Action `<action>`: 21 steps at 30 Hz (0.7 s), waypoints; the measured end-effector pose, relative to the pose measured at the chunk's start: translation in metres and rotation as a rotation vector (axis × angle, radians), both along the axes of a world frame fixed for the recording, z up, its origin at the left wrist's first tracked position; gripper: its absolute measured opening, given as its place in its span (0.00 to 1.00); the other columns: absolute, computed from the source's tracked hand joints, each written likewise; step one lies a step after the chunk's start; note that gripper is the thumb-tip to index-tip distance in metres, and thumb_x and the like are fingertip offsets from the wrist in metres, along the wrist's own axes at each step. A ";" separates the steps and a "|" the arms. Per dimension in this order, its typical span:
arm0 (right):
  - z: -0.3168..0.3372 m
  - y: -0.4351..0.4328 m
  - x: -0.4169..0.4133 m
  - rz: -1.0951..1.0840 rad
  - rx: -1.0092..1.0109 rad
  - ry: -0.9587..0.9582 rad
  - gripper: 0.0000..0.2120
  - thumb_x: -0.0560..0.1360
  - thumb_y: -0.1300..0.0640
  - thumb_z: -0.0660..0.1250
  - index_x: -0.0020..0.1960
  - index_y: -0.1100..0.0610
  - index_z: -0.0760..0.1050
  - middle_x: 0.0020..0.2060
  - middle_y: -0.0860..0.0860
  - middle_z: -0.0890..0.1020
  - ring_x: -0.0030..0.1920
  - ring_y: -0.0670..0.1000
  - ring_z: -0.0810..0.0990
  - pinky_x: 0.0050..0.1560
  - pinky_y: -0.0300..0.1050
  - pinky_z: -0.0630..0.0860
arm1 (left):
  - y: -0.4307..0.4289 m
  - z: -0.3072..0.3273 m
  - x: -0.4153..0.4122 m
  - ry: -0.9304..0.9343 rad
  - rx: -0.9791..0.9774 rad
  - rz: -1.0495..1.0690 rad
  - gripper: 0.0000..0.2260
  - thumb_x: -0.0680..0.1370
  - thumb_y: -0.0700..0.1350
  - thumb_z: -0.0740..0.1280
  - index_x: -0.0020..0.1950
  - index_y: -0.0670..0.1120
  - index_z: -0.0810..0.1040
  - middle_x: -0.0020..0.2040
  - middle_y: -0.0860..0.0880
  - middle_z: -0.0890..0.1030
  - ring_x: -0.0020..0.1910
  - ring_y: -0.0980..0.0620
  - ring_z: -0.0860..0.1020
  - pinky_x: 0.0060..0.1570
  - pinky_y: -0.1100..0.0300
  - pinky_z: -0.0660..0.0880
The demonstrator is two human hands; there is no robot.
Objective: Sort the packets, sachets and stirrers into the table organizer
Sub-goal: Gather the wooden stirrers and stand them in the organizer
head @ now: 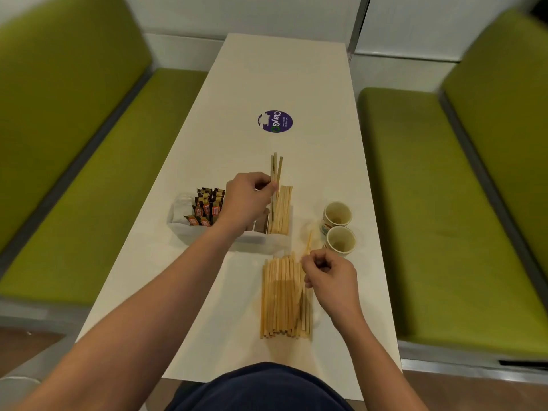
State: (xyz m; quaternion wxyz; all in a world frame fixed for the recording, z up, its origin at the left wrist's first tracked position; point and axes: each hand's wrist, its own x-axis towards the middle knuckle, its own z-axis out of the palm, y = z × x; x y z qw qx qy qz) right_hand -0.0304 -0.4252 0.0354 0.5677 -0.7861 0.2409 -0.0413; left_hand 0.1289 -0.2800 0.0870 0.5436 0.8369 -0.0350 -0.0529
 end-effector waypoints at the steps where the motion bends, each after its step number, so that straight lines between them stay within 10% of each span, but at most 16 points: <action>1: 0.004 -0.002 0.003 -0.017 0.003 -0.034 0.05 0.78 0.57 0.71 0.43 0.53 0.82 0.33 0.50 0.83 0.34 0.50 0.82 0.41 0.51 0.84 | -0.006 -0.005 0.005 0.000 0.013 0.003 0.06 0.80 0.45 0.69 0.48 0.45 0.84 0.40 0.47 0.83 0.42 0.45 0.83 0.34 0.57 0.83; 7: 0.027 -0.010 0.035 -0.092 -0.030 -0.208 0.05 0.79 0.58 0.70 0.44 0.53 0.82 0.34 0.48 0.83 0.34 0.47 0.83 0.40 0.43 0.83 | -0.020 -0.042 0.008 0.014 0.239 -0.021 0.08 0.80 0.46 0.68 0.48 0.43 0.85 0.40 0.46 0.85 0.43 0.46 0.83 0.48 0.52 0.81; 21: 0.021 0.000 0.128 0.032 -0.225 -0.101 0.10 0.75 0.52 0.69 0.35 0.49 0.80 0.32 0.47 0.84 0.38 0.51 0.85 0.46 0.52 0.81 | -0.018 -0.056 0.007 -0.085 0.411 -0.062 0.05 0.73 0.41 0.73 0.47 0.45 0.80 0.40 0.50 0.81 0.41 0.50 0.81 0.44 0.52 0.80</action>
